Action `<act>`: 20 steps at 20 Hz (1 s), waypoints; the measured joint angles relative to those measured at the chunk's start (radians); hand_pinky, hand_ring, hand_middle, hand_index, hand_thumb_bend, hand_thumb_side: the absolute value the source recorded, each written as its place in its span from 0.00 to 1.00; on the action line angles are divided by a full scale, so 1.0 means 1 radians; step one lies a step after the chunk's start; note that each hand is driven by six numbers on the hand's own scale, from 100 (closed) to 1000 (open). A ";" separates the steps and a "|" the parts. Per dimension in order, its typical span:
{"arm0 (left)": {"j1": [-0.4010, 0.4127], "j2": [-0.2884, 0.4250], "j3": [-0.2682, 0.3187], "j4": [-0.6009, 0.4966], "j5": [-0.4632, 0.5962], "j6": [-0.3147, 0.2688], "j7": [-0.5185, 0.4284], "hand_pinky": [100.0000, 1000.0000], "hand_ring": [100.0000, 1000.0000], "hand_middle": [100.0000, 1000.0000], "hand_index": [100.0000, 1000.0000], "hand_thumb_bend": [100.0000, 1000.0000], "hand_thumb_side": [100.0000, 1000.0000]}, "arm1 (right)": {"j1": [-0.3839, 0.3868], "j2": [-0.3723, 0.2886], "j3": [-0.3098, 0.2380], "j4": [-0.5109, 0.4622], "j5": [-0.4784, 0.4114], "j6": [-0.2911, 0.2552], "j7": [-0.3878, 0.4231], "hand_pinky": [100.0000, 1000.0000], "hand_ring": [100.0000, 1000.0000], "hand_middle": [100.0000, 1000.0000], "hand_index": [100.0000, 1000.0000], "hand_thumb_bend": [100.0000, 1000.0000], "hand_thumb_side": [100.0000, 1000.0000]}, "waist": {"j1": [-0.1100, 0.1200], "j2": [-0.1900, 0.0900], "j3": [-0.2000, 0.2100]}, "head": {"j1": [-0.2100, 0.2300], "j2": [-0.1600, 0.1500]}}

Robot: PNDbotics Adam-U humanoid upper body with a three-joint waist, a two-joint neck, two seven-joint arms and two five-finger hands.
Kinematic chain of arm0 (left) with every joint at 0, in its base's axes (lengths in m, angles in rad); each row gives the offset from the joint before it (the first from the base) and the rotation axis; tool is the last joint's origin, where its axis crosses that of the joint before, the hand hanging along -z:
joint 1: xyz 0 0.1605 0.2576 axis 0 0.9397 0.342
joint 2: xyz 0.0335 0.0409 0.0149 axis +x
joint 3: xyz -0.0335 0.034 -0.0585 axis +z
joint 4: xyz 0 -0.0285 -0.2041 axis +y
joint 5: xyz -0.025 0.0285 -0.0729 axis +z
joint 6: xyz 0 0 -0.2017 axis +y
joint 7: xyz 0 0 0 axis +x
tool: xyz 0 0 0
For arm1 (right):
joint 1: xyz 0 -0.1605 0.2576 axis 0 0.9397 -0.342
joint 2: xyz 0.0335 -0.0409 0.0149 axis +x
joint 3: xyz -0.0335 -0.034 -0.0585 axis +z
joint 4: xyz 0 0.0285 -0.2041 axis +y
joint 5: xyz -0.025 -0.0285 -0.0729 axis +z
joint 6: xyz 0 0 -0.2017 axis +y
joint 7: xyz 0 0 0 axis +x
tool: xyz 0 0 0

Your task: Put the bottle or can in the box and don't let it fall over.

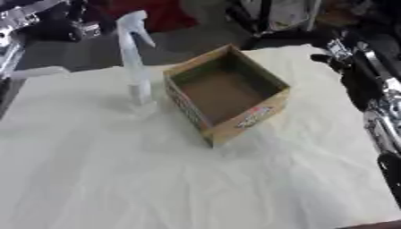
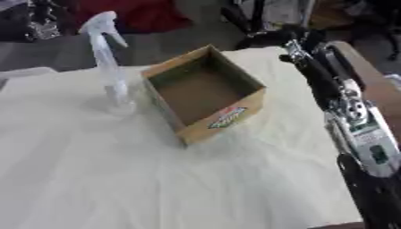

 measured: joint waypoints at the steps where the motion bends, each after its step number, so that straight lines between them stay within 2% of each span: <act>1: -0.001 -0.002 0.002 0.003 -0.005 -0.001 0.003 0.80 0.87 0.84 0.86 0.40 0.43 | 0.000 0.000 0.000 0.000 0.001 0.000 0.000 0.84 0.89 0.87 0.87 0.00 0.60 | 0.002 0.003 -0.002 | 0.000 -0.006; 11: -0.023 -0.016 0.019 0.027 -0.039 -0.022 0.027 0.82 0.89 0.85 0.86 0.44 0.41 | -0.009 0.007 0.006 0.000 0.006 0.002 0.009 0.84 0.89 0.87 0.86 0.00 0.60 | 0.013 0.025 -0.018 | 0.005 -0.034; 20: -0.034 -0.018 0.026 0.035 -0.080 -0.043 0.037 0.82 0.90 0.85 0.86 0.46 0.40 | -0.010 0.008 0.006 0.000 0.007 0.005 0.013 0.84 0.89 0.87 0.86 0.00 0.60 | 0.016 0.041 -0.033 | 0.017 -0.036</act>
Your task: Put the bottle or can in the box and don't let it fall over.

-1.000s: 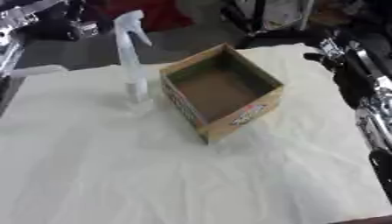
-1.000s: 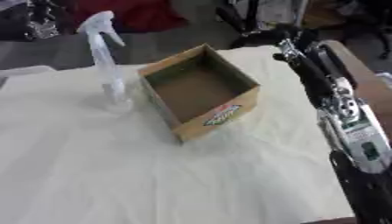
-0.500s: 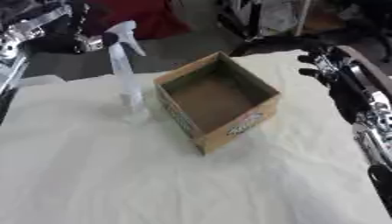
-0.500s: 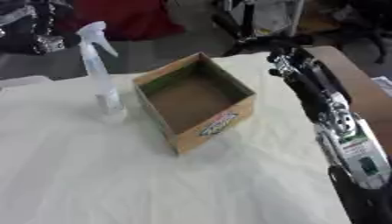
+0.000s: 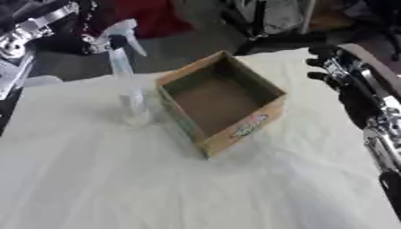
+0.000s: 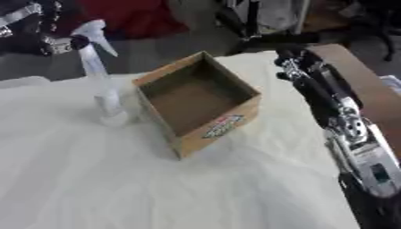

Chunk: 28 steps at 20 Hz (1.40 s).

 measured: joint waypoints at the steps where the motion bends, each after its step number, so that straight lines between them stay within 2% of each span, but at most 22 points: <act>1: -0.001 -0.001 0.001 0.002 -0.003 -0.002 0.001 0.82 0.90 0.85 0.86 0.46 0.39 | -0.002 0.000 0.000 0.000 0.001 0.000 0.000 0.84 0.88 0.87 0.86 0.00 0.61 | 0.000 0.002 -0.002 | 0.001 0.000; 12: -0.020 -0.007 0.007 0.017 -0.029 -0.006 -0.001 0.82 0.89 0.85 0.85 0.45 0.36 | -0.007 0.001 0.006 0.000 0.008 0.002 0.010 0.84 0.88 0.87 0.86 0.00 0.61 | 0.006 0.018 -0.015 | 0.013 -0.008; 19: -0.024 -0.007 0.010 0.030 -0.031 -0.003 -0.018 0.80 0.88 0.84 0.84 0.41 0.24 | -0.008 0.001 0.006 0.000 0.008 0.004 0.012 0.84 0.88 0.87 0.86 0.00 0.61 | 0.010 0.024 -0.023 | 0.022 -0.016; 26: -0.024 -0.007 0.014 0.035 -0.030 0.008 -0.033 0.78 0.86 0.83 0.83 0.38 0.18 | -0.008 0.007 0.006 0.000 0.012 0.005 0.013 0.85 0.88 0.87 0.86 0.00 0.62 | 0.016 0.030 -0.024 | 0.023 -0.017; 28: -0.024 -0.007 0.016 0.036 -0.029 0.011 -0.036 0.77 0.85 0.83 0.83 0.36 0.12 | -0.008 0.008 0.006 0.000 0.013 0.005 0.013 0.85 0.88 0.87 0.85 0.00 0.62 | 0.017 0.033 -0.024 | 0.023 -0.017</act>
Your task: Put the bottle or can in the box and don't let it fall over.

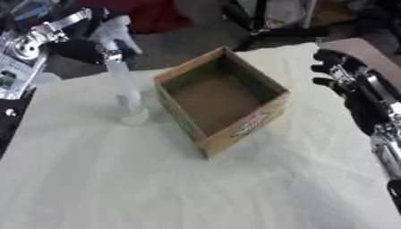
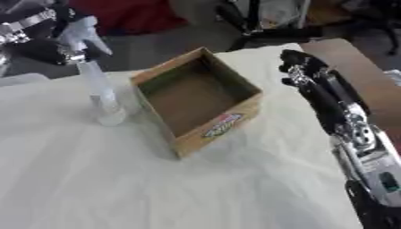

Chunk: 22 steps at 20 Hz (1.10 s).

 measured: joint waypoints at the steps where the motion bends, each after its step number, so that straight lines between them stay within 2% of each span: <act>1: 0.000 0.000 0.000 0.001 0.000 0.002 -0.002 0.77 0.85 0.83 0.83 0.36 0.12 | 0.000 0.000 0.000 0.000 0.001 0.000 0.000 0.85 0.88 0.87 0.85 0.00 0.62 | 0.000 0.001 0.000 | 0.000 0.000; 4: 0.000 0.000 0.000 0.005 0.001 0.007 -0.008 0.76 0.84 0.82 0.82 0.34 0.02 | 0.000 0.000 0.000 0.000 0.002 0.001 -0.001 0.85 0.88 0.86 0.85 0.00 0.62 | 0.000 0.002 -0.001 | 0.000 0.000; 9: 0.000 -0.004 0.001 0.006 0.009 0.019 0.000 0.71 0.80 0.78 0.80 0.29 0.00 | 0.000 0.001 0.000 0.000 0.002 0.003 -0.002 0.85 0.88 0.86 0.85 0.00 0.62 | 0.000 0.007 -0.006 | 0.002 0.000; 17: -0.002 -0.010 0.001 0.011 0.016 0.033 0.037 0.69 0.77 0.74 0.78 0.29 0.00 | -0.005 0.009 0.000 0.000 0.008 0.009 0.004 0.85 0.88 0.86 0.85 0.00 0.62 | 0.002 0.010 -0.011 | 0.003 -0.001; 21: -0.003 -0.015 0.001 0.011 0.017 0.039 0.050 0.64 0.70 0.69 0.75 0.28 0.00 | -0.005 0.009 0.000 0.000 0.012 0.012 0.005 0.85 0.88 0.86 0.85 0.00 0.63 | 0.004 0.012 -0.012 | 0.004 -0.004; 22: -0.004 -0.017 0.001 0.011 0.017 0.040 0.054 0.60 0.65 0.66 0.73 0.26 0.00 | -0.005 0.009 0.000 0.001 0.012 0.012 0.005 0.85 0.88 0.86 0.85 0.00 0.62 | 0.004 0.013 -0.013 | 0.004 -0.004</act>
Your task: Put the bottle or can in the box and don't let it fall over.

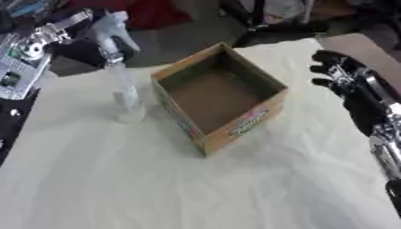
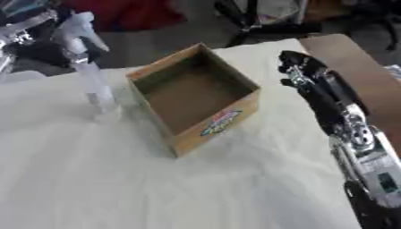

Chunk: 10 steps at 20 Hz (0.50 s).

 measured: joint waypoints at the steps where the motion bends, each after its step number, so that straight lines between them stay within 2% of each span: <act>1: 0.000 0.000 0.000 0.000 0.000 0.002 0.003 0.58 0.63 0.65 0.73 0.26 0.00 | 0.000 0.000 0.000 0.000 0.000 0.000 0.000 0.85 0.88 0.86 0.85 0.00 0.63 | 0.000 0.000 -0.001 | 0.000 0.000; 2: 0.000 0.000 0.000 0.001 -0.001 0.004 0.005 0.52 0.57 0.63 0.70 0.23 0.00 | 0.000 0.000 0.000 0.000 0.000 0.001 -0.001 0.85 0.88 0.86 0.85 0.00 0.63 | 0.001 0.000 -0.001 | 0.000 0.000; 5: 0.000 -0.001 0.000 0.005 -0.006 0.010 0.010 0.43 0.50 0.57 0.65 0.20 0.00 | 0.000 0.000 0.000 0.002 0.000 0.001 -0.001 0.85 0.88 0.86 0.85 0.00 0.63 | 0.002 0.001 -0.003 | 0.000 -0.002; 6: 0.000 -0.001 0.000 0.006 -0.007 0.012 0.010 0.43 0.50 0.57 0.65 0.20 0.00 | 0.000 0.000 0.000 0.002 0.000 0.001 -0.001 0.85 0.88 0.86 0.85 0.00 0.63 | 0.002 0.001 -0.004 | 0.000 -0.003; 7: 0.000 -0.001 0.000 0.006 -0.008 0.014 0.011 0.37 0.44 0.52 0.61 0.18 0.00 | 0.000 0.000 0.000 0.002 0.000 0.001 -0.001 0.85 0.88 0.86 0.85 0.00 0.63 | 0.002 0.001 -0.004 | 0.000 -0.003; 10: -0.001 -0.005 0.000 0.006 -0.009 0.017 0.013 0.32 0.40 0.45 0.52 0.15 0.00 | 0.000 0.001 0.000 0.002 0.000 0.001 -0.001 0.85 0.88 0.86 0.85 0.00 0.63 | 0.002 0.002 -0.004 | 0.000 -0.003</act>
